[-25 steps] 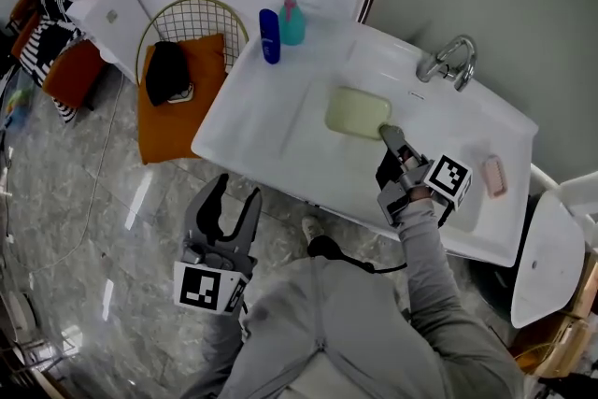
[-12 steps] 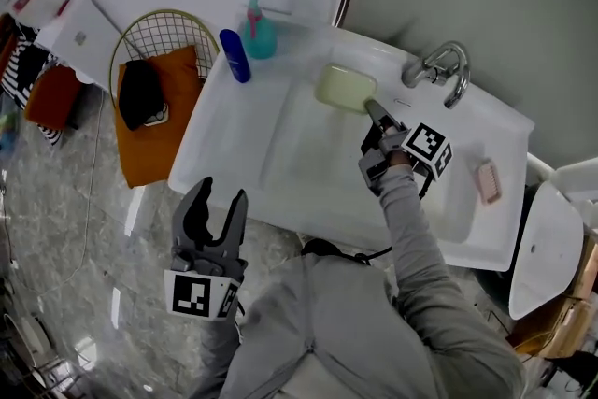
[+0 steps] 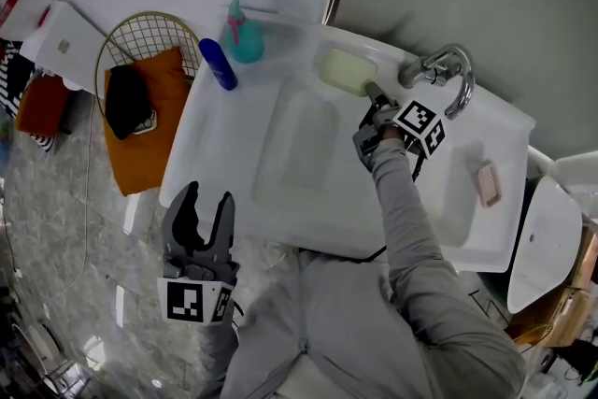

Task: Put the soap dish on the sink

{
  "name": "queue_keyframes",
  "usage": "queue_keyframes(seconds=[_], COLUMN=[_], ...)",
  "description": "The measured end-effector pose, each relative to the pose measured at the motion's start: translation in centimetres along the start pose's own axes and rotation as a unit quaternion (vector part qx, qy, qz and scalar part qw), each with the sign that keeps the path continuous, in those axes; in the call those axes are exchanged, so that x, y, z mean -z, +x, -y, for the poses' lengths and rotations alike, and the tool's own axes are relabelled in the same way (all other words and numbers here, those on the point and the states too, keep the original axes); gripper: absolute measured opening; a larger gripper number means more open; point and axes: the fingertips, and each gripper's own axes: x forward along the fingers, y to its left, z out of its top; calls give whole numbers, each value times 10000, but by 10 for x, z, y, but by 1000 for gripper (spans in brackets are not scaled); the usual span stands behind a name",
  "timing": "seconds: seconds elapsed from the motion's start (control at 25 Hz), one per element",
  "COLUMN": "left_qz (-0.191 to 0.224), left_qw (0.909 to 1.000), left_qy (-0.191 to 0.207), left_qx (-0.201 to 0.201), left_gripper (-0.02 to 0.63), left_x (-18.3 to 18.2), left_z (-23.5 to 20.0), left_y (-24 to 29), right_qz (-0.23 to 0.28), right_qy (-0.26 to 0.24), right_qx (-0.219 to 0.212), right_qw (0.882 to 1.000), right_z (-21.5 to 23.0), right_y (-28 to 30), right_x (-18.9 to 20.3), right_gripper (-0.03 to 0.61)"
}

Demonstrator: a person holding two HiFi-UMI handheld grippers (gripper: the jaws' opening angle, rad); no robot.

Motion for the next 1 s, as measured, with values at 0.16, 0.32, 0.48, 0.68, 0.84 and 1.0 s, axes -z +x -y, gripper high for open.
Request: queue_keyframes(seconds=[0.16,0.32,0.48,0.68,0.84,1.0], left_qz=[-80,-169,-204,-239,-250,-255], left_qw=[10000,9998,9998,9997,9997,9997], left_qy=[14,9,-9,-21,-25,-8], left_qx=[-12,-56,-73,-15,25,33], left_gripper=[225,225,225,225,225,225], left_x=[3,5,6,6,6,5], left_z=[-3,-8,-12,-12,-11,-11], left_y=[9,14,19,27,32,33], right_qz=[93,204,251,272,294,353], right_qy=[93,135,178,208,237,301], right_qx=[124,181,266,292,318,179], right_qw=[9998,9995,9992,9990,9988,9988], right_z=[10,14,20,23,27,24], right_y=[11,17,21,24,25,26], right_x=[-3,-8,-9,-9,-9,-12], right_gripper=[67,67,67,67,67,67])
